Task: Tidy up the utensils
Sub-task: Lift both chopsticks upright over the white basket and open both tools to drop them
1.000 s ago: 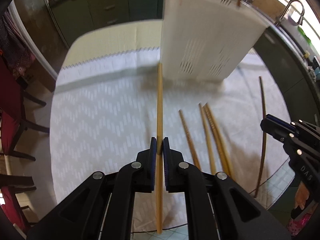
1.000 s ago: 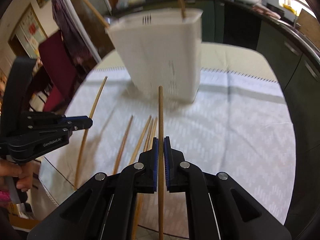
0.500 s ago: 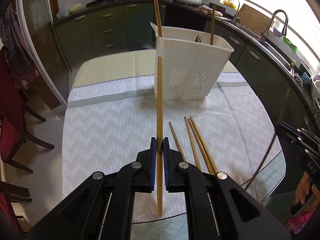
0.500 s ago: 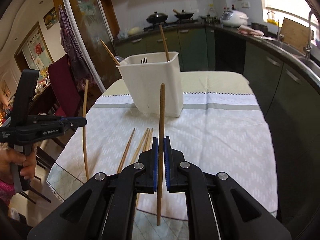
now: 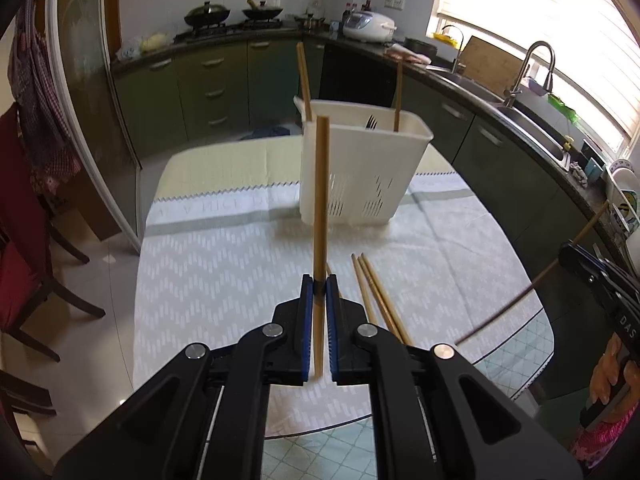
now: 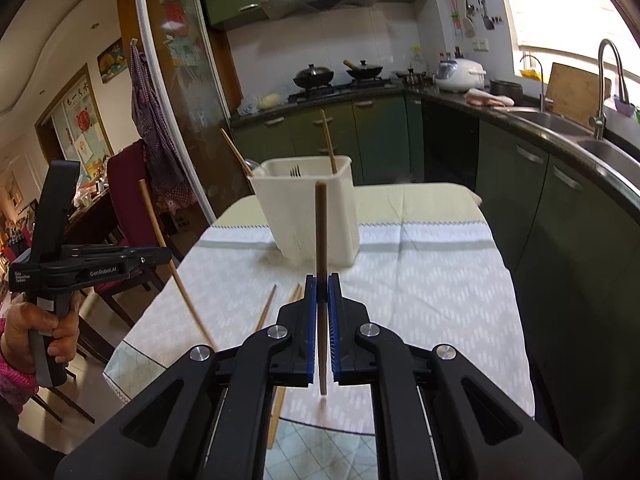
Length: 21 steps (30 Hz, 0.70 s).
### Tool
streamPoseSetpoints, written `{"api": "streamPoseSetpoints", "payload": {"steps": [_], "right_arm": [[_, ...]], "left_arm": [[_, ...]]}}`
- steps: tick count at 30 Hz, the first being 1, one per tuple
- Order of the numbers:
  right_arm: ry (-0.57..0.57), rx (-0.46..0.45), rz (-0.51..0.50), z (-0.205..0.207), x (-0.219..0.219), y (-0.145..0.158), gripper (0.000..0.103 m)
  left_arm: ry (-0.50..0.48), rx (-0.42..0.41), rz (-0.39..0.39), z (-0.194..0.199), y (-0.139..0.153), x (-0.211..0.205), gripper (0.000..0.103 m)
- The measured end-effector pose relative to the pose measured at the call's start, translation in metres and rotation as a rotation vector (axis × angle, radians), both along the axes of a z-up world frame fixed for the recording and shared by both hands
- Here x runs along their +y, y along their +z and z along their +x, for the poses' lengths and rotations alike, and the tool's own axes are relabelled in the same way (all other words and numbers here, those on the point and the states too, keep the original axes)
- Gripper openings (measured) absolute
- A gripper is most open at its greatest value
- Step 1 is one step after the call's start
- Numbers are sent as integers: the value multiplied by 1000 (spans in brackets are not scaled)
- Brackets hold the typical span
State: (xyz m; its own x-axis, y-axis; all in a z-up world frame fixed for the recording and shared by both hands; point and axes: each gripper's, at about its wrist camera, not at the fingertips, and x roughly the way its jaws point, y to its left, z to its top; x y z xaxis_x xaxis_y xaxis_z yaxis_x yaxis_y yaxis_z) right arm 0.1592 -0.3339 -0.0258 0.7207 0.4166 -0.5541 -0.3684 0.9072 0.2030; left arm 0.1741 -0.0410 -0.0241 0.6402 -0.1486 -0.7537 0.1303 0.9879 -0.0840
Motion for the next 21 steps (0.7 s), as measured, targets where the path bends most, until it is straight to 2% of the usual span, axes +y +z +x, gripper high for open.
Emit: {"api": "streamPoseSetpoints", "payload": {"steps": [15,21], "right_arm": [[52,-5,-7,10,27,14,6],[73,-37,16,22,31,41,6]], "left_arm": [[-21,-29,2,-3,12,-3,6],[-40,-61,-7,3,34,-6,6]]}}
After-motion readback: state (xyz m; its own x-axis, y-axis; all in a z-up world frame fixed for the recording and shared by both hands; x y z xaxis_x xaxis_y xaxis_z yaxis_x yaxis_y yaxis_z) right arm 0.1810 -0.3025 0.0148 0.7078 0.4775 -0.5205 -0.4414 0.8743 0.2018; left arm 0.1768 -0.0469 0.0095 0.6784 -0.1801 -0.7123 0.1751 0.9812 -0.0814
